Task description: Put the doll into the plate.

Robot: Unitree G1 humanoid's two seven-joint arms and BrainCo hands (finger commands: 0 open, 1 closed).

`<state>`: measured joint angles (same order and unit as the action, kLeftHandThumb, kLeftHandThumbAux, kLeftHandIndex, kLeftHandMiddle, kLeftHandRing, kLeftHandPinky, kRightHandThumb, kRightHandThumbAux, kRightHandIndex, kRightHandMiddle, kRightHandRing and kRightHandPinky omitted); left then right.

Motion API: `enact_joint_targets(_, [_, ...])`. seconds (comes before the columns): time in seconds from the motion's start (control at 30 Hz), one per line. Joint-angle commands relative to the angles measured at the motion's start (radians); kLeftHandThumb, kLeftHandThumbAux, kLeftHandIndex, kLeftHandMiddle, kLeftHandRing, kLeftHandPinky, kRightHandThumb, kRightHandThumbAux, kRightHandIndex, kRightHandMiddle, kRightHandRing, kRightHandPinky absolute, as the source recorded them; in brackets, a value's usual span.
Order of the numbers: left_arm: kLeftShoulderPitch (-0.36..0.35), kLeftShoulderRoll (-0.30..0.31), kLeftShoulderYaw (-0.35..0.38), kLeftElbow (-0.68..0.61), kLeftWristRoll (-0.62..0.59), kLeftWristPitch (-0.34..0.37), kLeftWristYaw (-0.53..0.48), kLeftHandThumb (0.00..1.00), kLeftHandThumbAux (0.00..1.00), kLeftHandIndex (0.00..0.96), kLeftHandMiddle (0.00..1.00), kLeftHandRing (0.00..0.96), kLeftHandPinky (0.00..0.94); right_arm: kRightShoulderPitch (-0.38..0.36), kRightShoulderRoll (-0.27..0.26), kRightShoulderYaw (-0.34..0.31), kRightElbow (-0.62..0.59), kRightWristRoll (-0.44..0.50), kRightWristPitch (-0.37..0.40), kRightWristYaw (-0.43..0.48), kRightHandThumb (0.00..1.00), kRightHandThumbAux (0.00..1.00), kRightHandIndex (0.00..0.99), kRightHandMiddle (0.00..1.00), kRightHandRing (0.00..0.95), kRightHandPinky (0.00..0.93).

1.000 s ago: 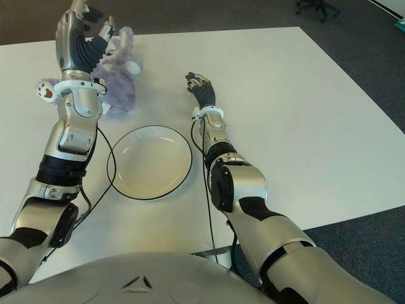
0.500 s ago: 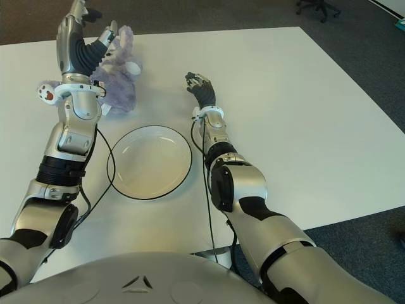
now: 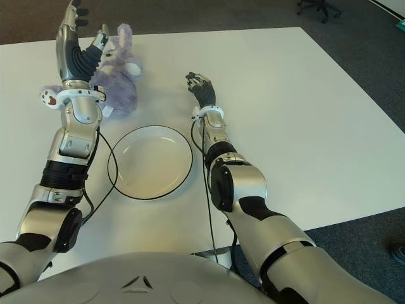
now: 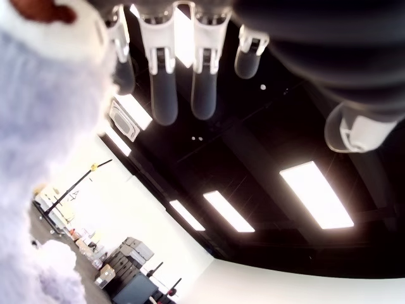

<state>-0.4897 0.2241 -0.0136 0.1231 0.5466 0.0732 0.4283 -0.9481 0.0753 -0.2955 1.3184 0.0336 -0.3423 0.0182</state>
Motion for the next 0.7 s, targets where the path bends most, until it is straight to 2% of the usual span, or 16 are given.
enact_joint_targets(0.03, [0.021,-0.022,0.007,0.071,-0.019,-0.027,0.047,0.416,0.296,0.052,0.205,0.178,0.100,0.044,0.023,0.003,0.040,-0.013,0.049,-0.018,0.702,0.727,0.405,0.172,0.147,0.187])
enact_joint_targets(0.43, [-0.007,-0.028,0.011,0.192,-0.049,-0.111,0.117,0.385,0.281,0.068,0.172,0.117,0.012,0.038,0.019,-0.013,0.037,0.004,0.052,-0.013,0.704,0.726,0.408,0.167,0.137,0.170])
enact_joint_targets(0.63, [-0.021,-0.025,0.007,0.214,-0.053,-0.128,0.127,0.392,0.293,0.067,0.168,0.103,0.000,0.034,0.017,-0.015,0.035,0.010,0.053,-0.010,0.705,0.726,0.408,0.164,0.134,0.173])
enact_joint_targets(0.7, [-0.027,-0.022,0.006,0.221,-0.057,-0.139,0.126,0.387,0.292,0.069,0.162,0.108,0.030,0.036,0.018,-0.020,0.036,0.014,0.050,-0.010,0.705,0.726,0.408,0.161,0.136,0.184])
